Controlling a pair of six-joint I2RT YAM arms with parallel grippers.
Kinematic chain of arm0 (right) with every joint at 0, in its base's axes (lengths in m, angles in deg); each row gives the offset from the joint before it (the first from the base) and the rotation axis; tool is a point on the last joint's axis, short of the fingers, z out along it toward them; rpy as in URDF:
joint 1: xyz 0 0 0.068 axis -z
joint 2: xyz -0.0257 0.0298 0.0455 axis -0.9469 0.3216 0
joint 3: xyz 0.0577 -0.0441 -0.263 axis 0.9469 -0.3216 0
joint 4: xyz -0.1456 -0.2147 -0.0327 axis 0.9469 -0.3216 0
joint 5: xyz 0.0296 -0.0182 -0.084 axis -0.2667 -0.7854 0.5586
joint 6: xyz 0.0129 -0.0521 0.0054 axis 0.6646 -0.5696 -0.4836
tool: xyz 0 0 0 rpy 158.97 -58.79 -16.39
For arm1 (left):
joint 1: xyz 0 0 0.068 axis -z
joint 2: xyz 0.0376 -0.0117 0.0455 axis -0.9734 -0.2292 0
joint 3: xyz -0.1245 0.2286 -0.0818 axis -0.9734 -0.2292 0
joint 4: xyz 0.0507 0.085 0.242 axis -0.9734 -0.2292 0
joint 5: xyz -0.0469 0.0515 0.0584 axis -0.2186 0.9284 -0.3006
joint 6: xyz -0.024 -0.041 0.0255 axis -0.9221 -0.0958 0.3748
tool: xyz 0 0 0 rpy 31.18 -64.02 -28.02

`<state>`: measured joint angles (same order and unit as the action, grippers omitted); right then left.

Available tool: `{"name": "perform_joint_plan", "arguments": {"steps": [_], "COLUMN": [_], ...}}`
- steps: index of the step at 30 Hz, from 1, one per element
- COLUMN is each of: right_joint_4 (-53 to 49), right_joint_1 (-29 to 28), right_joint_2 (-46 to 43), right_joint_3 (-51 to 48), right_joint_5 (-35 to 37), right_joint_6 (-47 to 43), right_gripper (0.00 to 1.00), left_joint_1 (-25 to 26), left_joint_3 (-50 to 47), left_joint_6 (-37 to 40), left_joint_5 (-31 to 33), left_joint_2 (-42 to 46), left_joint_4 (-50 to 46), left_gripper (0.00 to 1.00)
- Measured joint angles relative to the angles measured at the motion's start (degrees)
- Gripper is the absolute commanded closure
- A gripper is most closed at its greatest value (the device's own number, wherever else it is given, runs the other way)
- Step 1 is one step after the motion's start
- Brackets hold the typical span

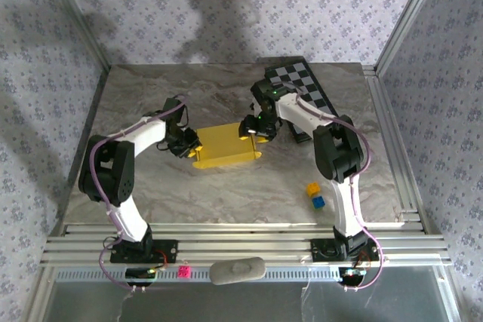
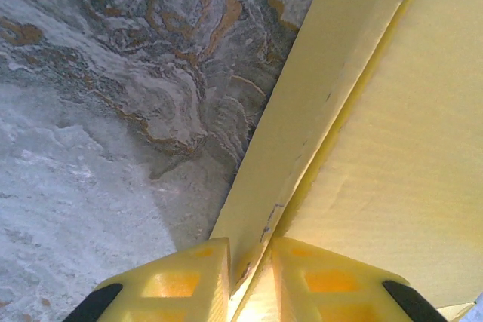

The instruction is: Fold the paper box

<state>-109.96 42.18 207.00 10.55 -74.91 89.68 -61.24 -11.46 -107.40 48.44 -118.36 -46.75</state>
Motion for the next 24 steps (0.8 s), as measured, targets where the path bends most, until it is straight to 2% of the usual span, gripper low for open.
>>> {"name": "perform_joint_plan", "arguments": {"steps": [10, 14, 18, 24], "right_joint_4": [-0.81, -1.90, -2.05, -3.02], "right_joint_1": [1.01, 0.90, 0.74, 0.31], "right_joint_2": [8.70, 9.55, 9.55, 9.60], "right_joint_3": [9.22, 10.64, 10.80, 11.65], "right_joint_5": [-1.73, -1.29, -0.68, 0.94], "right_joint_6": [-1.40, -0.83, -0.37, 0.96], "right_gripper": [0.55, 0.71, 0.78, 0.89], "left_joint_1": [0.00, -0.02, -0.02, -0.11], "left_joint_3": [1.07, 1.64, 1.99, 2.36], "left_joint_6": [0.15, 0.11, 0.09, 0.09], "left_joint_5": [-0.04, 0.00, -0.02, -0.44], "left_joint_2": [-0.92, -1.29, -1.55, -1.77], "left_joint_4": [-0.28, -0.44, -0.55, -0.70], "left_gripper": [0.80, 0.82, 0.83, 0.95]}}
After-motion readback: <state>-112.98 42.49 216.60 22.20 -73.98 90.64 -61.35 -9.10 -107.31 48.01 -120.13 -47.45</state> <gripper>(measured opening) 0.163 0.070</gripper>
